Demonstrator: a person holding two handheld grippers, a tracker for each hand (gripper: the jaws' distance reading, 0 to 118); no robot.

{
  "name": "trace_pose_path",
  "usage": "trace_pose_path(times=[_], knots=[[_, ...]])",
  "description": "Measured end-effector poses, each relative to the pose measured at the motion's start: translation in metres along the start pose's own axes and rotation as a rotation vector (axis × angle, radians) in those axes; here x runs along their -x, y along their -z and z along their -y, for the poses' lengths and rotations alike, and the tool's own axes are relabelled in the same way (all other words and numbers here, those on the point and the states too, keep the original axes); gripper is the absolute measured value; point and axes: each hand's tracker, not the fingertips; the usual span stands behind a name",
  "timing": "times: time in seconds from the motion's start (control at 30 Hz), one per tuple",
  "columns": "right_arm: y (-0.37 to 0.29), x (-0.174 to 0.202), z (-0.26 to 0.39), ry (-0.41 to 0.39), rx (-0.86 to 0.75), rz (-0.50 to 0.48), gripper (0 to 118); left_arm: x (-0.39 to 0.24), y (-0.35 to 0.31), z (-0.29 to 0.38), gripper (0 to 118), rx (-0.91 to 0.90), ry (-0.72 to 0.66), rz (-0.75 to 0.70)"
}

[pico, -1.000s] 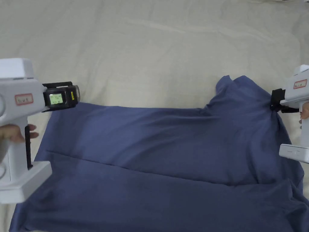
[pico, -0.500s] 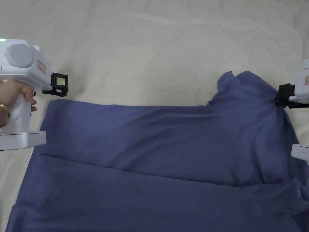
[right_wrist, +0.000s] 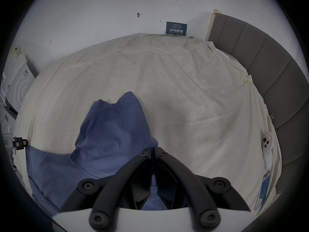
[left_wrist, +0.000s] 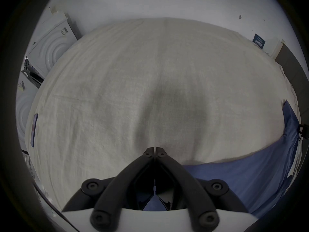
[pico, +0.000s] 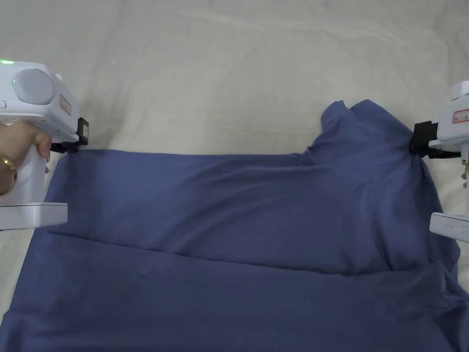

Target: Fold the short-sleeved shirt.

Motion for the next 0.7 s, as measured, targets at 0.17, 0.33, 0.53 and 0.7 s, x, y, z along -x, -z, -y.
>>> trace_pose_path(times=[0.17, 0.33, 0.53, 0.7], knots=[[-0.026, 0.001, 0.000, 0.008, -0.037, -0.013, 2, 0.014, -0.043, 0.006, 0, -0.120, -0.027, 0.063], [-0.063, -0.007, 0.007, 0.026, -0.087, -0.026, 1, 0.029, -0.093, 0.020, 0, -0.223, -0.032, 0.099], [-0.128, -0.016, 0.036, 0.022, -0.151, -0.028, 1, 0.049, -0.157, 0.055, 0, -0.308, -0.043, 0.135], [-0.171, -0.035, 0.076, 0.041, -0.180, -0.048, 1, 0.066, -0.189, 0.098, 0, -0.341, -0.060, 0.160]])
